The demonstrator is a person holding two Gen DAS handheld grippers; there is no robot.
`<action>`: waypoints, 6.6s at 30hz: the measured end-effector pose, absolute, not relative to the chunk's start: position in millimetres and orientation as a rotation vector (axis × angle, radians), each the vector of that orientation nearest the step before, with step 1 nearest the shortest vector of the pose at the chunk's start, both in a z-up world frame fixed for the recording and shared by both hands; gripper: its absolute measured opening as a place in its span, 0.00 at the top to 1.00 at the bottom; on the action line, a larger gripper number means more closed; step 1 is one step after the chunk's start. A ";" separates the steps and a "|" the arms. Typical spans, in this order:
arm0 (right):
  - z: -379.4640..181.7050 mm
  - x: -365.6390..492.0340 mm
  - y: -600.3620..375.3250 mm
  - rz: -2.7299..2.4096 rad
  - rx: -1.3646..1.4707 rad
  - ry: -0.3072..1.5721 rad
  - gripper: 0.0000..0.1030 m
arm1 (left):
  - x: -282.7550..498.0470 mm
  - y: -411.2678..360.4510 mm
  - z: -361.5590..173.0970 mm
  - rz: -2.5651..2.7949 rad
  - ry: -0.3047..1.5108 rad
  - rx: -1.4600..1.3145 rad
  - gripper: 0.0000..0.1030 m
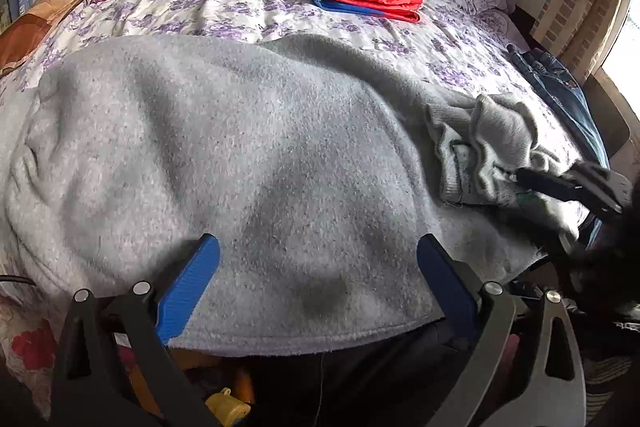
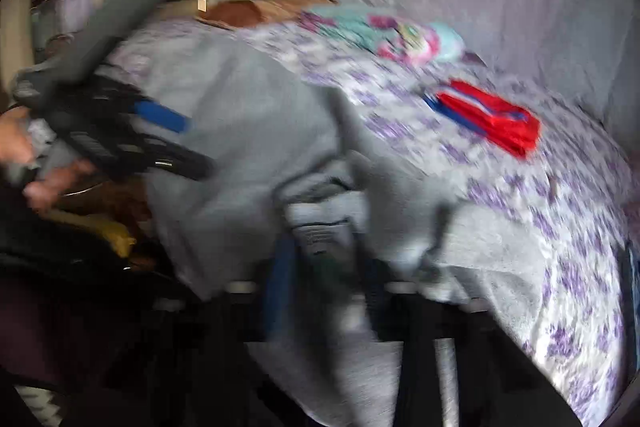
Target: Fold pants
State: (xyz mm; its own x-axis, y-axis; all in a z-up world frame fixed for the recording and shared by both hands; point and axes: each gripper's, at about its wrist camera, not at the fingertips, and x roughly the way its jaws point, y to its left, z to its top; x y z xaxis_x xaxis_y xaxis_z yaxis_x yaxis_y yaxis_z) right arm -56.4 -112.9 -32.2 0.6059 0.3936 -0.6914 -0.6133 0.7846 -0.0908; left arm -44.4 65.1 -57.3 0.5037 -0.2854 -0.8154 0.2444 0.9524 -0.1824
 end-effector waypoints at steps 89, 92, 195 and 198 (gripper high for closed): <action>-56.8 -19.4 -36.5 0.854 -0.260 0.834 0.93 | -60.2 108.0 -51.3 -0.306 0.963 -0.198 0.07; -51.2 -21.0 -47.0 0.875 -0.196 0.825 0.89 | -60.0 106.8 -51.1 -0.305 0.962 -0.197 0.07; -58.5 -57.8 -290.5 0.625 0.632 0.844 0.07 | -44.4 -44.0 -3.7 -0.931 1.000 -0.043 0.12; -48.3 -71.8 -291.5 0.756 0.692 0.806 0.03 | -42.1 0.0 15.7 -0.909 0.937 -0.133 0.05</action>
